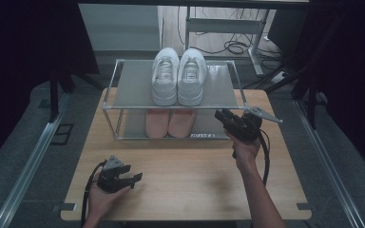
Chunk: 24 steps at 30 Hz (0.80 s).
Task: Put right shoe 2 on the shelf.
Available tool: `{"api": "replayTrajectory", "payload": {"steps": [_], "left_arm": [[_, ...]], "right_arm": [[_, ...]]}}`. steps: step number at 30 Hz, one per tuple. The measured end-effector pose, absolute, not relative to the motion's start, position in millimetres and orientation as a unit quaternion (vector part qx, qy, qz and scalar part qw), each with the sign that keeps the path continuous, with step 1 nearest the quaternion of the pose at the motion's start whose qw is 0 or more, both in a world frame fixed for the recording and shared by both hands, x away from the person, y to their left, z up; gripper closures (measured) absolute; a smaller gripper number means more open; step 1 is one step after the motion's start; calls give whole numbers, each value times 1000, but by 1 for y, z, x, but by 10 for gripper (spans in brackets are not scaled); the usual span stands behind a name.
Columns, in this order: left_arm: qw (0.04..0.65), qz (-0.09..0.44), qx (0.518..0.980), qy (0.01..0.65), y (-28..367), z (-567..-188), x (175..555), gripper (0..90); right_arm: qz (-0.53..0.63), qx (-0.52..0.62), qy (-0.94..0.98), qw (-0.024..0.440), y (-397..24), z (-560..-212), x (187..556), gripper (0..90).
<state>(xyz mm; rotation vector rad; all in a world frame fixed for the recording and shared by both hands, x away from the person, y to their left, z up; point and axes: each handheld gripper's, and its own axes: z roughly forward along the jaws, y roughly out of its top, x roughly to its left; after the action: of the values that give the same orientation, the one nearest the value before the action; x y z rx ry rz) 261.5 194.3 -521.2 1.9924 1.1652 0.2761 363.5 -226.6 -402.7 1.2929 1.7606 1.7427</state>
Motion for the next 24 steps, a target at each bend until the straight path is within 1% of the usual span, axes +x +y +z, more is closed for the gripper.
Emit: {"api": "replayTrajectory", "payload": {"steps": [15,24], "left_arm": [[393,111,788,462,194,-522,263,377],[394,111,784,466,195,-522,263,377]], "right_arm": [[618,450,623,165,-258,-436,327,611],[600,454,639,159,-269,-468,304,607]]}}
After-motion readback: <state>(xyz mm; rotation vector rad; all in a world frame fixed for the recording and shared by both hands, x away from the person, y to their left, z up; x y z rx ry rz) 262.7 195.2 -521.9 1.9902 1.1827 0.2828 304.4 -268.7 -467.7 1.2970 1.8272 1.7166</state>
